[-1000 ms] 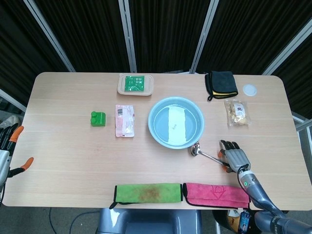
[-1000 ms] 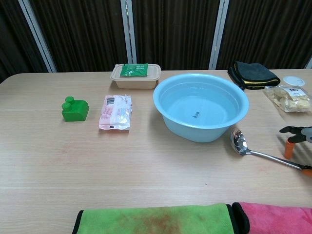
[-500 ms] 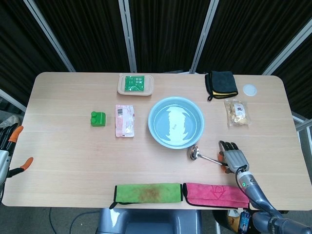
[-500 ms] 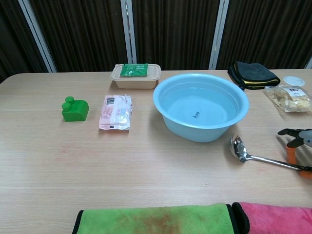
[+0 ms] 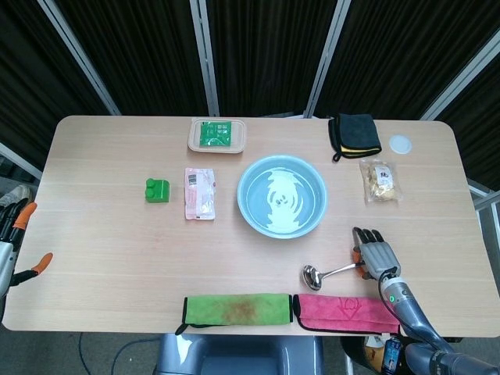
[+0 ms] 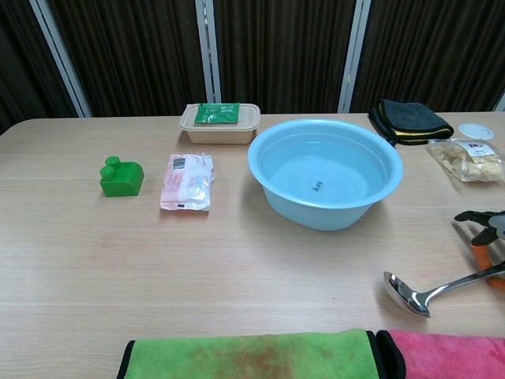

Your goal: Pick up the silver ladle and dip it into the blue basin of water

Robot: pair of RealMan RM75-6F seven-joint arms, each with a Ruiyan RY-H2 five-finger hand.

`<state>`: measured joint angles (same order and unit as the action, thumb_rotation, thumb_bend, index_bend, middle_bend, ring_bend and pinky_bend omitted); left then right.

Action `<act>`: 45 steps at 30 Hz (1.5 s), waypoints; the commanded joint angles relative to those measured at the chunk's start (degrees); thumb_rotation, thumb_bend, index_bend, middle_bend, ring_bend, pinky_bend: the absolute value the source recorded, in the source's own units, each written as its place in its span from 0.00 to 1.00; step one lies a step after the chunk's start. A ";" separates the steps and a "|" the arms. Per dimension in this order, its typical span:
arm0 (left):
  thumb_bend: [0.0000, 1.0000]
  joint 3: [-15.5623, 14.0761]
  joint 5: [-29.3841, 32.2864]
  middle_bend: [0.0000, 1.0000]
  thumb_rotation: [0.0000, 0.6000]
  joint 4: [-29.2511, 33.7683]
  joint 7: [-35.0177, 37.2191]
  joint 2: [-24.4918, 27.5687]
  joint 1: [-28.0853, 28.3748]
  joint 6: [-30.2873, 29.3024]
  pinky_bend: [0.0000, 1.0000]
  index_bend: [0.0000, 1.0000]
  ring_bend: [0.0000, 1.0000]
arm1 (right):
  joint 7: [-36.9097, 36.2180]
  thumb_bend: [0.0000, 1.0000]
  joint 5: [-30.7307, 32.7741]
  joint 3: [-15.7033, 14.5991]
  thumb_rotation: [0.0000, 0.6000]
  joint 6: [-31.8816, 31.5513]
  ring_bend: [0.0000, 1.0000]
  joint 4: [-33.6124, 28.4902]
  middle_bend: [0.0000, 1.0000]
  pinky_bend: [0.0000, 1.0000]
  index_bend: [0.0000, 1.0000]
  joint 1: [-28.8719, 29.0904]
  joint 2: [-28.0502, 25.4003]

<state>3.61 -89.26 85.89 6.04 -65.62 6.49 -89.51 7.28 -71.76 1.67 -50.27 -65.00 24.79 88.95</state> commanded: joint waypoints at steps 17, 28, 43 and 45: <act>0.23 -0.16 -0.41 0.00 1.00 0.02 0.53 0.21 -0.10 -0.27 0.00 0.00 0.00 | 7.69 0.39 1.26 0.87 1.00 -3.92 0.00 -9.06 0.00 0.00 0.68 -0.66 -5.69; 0.23 -0.29 -0.76 0.00 1.00 -0.04 0.78 0.25 -0.13 -0.45 0.00 0.01 0.00 | 13.05 0.41 2.72 0.88 1.00 -5.55 0.00 -15.10 0.00 0.00 0.69 -0.79 -9.50; 0.23 -0.71 -1.57 0.00 1.00 0.08 1.28 0.42 -0.24 -0.75 0.00 0.01 0.00 | 18.53 0.45 7.22 1.98 1.00 -7.38 0.00 -27.35 0.01 0.00 0.72 -0.67 -18.77; 0.23 -0.74 -1.59 0.00 1.00 0.07 1.27 0.41 -0.25 -0.75 0.00 0.01 0.00 | 19.32 0.46 8.16 1.99 1.00 -6.82 0.00 -28.37 0.02 0.00 0.73 -0.30 -19.86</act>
<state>2.88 -90.85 85.95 7.31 -65.21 6.24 -90.26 26.03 -64.23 3.59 -57.49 -92.72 24.21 69.76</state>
